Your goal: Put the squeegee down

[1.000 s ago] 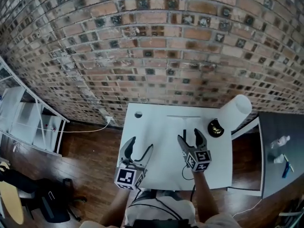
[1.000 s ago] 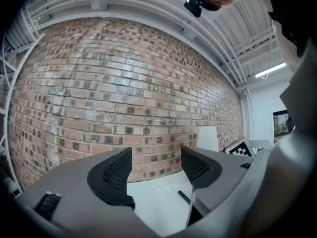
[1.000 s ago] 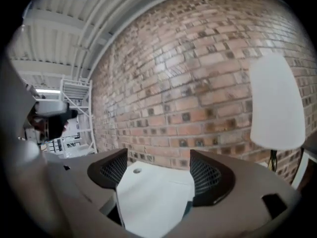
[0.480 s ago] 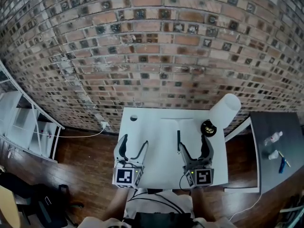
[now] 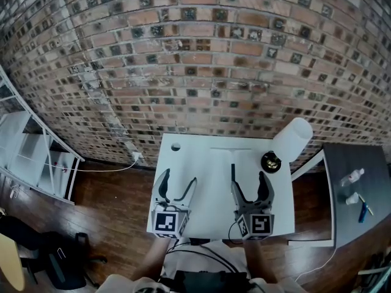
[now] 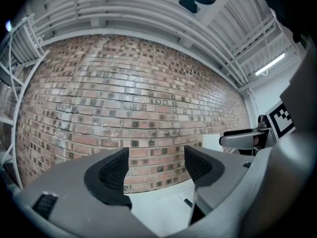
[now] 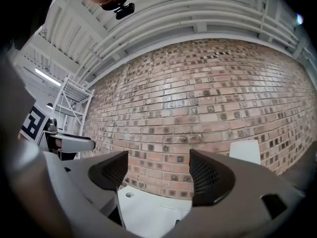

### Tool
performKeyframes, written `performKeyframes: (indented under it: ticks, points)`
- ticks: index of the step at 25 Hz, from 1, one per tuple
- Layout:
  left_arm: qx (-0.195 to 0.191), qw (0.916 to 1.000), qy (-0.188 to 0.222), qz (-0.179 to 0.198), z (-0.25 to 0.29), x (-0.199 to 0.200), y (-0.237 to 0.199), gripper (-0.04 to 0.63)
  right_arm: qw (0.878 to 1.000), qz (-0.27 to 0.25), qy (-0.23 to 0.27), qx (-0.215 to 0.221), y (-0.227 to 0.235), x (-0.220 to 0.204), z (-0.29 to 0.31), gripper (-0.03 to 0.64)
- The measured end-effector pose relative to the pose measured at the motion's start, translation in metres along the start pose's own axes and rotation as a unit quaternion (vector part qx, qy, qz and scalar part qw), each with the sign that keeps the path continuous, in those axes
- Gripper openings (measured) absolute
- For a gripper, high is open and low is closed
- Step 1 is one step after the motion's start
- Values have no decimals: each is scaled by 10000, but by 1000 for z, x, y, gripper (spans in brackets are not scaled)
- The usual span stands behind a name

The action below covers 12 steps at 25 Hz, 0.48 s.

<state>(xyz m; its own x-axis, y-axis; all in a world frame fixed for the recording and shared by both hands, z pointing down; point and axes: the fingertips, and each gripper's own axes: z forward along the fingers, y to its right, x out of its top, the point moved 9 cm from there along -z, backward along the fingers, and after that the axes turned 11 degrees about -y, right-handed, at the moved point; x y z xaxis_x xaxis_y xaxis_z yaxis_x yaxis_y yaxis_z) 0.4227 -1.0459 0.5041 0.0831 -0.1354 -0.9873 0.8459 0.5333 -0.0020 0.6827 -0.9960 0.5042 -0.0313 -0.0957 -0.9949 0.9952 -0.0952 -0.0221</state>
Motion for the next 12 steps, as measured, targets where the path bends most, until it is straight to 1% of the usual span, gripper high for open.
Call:
performKeyframes:
  ticks: [5,9,12]
  points:
    - [-50,10000,1,-31,-7,0,-3,347,9999,124,-113,18,-3,-5,-4,411]
    - [47,9998,-141,144,-12,-15,-12,346,9997,167,-190,73,-7,-7,-6,411]
    - [-44,9998,-141,107,-13,-10,-7,345,9996,156,-240,65,-6,-10,-8,411]
